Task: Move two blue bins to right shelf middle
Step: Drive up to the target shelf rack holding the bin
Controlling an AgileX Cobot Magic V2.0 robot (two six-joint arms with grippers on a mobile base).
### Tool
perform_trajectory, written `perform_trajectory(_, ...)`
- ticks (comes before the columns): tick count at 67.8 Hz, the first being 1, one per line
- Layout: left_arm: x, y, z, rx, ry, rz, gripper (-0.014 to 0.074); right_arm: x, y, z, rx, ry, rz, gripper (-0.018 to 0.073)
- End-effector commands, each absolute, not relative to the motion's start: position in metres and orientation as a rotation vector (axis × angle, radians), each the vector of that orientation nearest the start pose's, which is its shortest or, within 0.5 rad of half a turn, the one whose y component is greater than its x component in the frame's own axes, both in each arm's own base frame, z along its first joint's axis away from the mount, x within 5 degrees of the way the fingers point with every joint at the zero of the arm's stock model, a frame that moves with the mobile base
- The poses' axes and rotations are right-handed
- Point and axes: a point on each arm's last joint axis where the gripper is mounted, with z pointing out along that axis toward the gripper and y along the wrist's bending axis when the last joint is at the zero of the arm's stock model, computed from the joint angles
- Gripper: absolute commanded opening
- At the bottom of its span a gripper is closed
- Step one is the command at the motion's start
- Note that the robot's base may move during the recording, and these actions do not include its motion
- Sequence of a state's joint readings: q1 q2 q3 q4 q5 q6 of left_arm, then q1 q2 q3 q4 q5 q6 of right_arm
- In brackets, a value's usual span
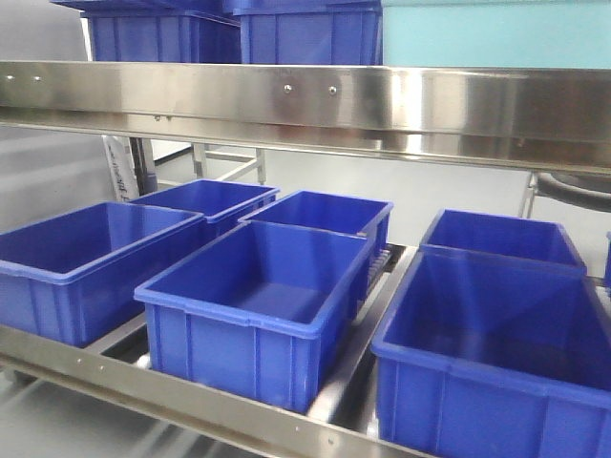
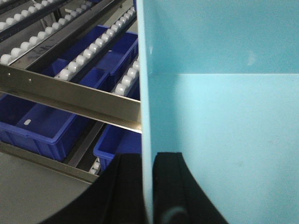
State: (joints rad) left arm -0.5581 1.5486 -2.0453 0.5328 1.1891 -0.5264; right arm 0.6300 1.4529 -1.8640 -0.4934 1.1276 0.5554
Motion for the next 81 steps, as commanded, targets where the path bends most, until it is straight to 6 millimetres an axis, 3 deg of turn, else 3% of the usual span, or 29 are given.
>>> perform_trajectory(1, 0.2712, -0.1208, 0.5305, -0.022, 1.988, -0.038, -0.0111, 0.2505, 0.1322, 0.5115, -0.067, 2.025, 0.103, -0.0162)
perform_trajectory(81, 0.2712, -0.1208, 0.5305, -0.022, 1.988, -0.038, -0.0111, 0.2505, 0.1322, 0.5115, -0.067, 2.025, 0.103, -0.0162)
